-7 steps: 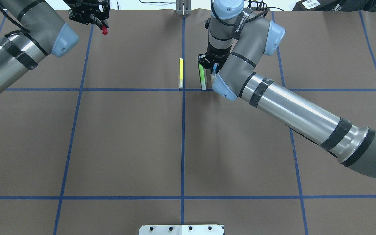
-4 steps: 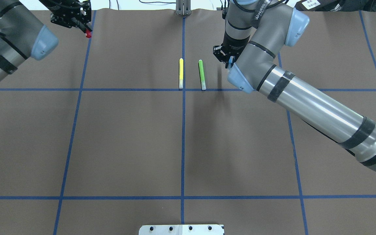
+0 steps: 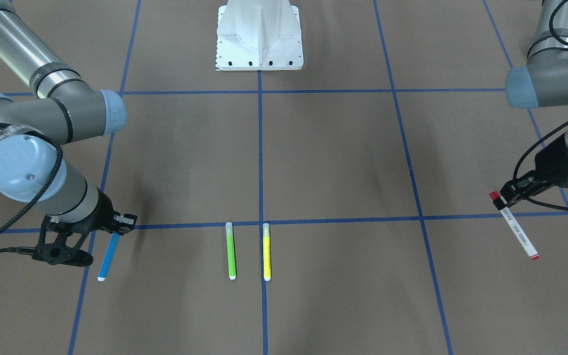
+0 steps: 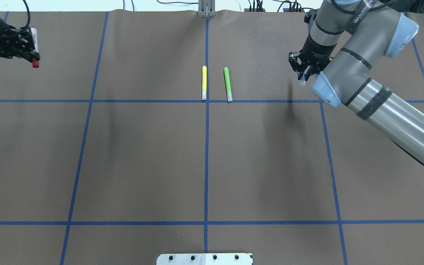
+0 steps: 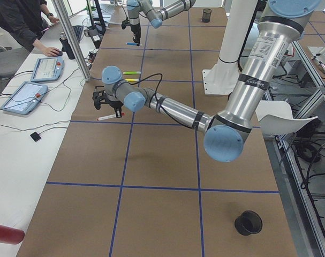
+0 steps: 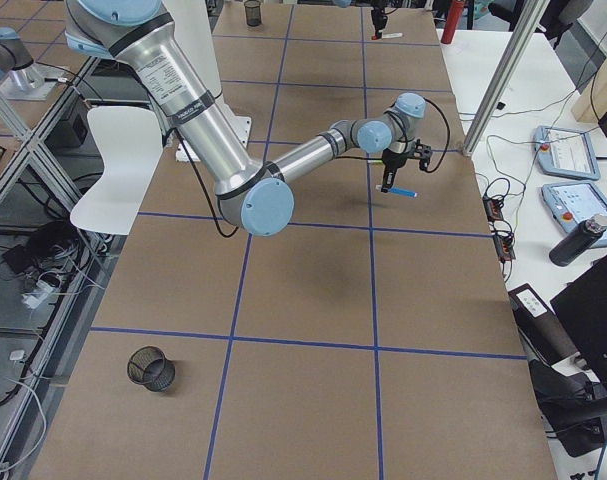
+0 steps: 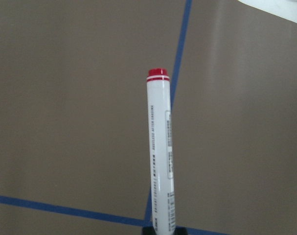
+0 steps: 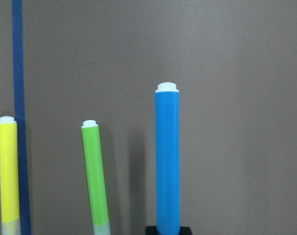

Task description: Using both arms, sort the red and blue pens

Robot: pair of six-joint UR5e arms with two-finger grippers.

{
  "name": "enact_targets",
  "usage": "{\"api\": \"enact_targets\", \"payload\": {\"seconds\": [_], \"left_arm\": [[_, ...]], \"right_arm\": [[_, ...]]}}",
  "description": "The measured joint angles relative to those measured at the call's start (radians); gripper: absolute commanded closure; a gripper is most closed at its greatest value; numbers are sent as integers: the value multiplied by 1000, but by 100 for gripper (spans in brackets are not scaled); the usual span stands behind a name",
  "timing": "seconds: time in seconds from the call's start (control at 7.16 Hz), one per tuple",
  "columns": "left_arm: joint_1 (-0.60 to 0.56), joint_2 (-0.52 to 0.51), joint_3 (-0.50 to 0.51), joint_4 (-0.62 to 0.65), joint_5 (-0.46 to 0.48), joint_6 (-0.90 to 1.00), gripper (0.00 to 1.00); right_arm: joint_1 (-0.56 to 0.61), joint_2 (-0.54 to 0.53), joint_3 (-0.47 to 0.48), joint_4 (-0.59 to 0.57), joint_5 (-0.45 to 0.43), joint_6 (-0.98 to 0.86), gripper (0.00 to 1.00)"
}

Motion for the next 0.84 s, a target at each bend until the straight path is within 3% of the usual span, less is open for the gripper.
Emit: {"api": "enact_targets", "payload": {"seconds": [0.42,0.56,0.84], "left_arm": [[-66,226,-33,2,-42,241,100],[-96,274,-33,1,-62,311,100],[-137,319,-36,1,-84,385,100]], "right_arm": [[88,-238,190,-3,124,-76,100],[105,-300,237,-11,116,-165,100],[142,-350,273,-117,-11,-447,100]]}}
